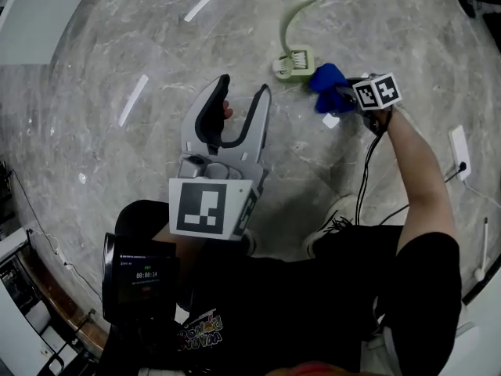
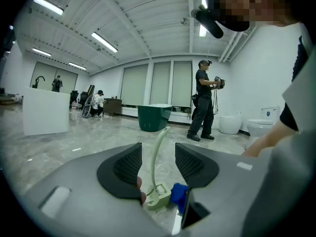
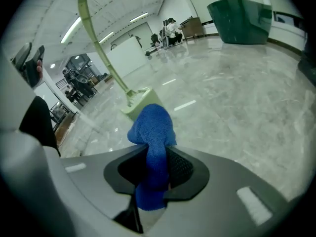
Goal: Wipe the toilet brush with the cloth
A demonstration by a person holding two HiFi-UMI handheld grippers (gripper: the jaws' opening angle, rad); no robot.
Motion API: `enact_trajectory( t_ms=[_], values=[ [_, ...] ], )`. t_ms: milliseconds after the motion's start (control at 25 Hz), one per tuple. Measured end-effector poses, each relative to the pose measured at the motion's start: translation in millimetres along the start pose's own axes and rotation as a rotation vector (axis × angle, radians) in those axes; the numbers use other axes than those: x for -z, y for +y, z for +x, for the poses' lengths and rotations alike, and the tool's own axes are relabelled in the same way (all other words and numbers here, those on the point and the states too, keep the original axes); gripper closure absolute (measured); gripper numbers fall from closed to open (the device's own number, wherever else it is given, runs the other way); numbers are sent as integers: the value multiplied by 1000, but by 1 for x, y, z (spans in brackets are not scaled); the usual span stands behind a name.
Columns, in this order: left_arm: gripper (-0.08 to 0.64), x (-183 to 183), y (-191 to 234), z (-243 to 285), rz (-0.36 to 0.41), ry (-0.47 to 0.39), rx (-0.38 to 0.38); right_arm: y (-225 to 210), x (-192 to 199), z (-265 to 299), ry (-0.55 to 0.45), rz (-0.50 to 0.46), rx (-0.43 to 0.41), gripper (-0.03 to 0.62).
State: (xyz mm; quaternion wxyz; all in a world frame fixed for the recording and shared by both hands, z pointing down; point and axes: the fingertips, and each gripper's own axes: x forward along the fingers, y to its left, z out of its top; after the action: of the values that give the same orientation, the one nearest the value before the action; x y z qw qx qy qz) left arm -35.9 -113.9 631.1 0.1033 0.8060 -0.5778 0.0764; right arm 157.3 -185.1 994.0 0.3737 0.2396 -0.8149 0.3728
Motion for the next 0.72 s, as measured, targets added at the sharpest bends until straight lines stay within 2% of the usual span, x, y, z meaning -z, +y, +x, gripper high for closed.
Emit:
enact_trajectory(
  t_ms=[160, 320, 400, 600, 720],
  values=[
    [347, 0, -4, -2, 22, -2, 15, -19, -47, -16, -130, -11, 108, 489],
    [347, 4, -5, -3, 24, 19, 18, -10, -116, -27, -298, -66, 159, 489],
    [347, 8, -4, -5, 29, 35, 14, 0, -145, -28, -354, -95, 155, 489],
    [347, 20, 5, -11, 39, 71, -23, 32, -174, -9, -340, -240, 80, 489],
    [347, 23, 9, -14, 37, 82, -41, 41, -176, 4, -323, -265, 45, 488]
  ],
)
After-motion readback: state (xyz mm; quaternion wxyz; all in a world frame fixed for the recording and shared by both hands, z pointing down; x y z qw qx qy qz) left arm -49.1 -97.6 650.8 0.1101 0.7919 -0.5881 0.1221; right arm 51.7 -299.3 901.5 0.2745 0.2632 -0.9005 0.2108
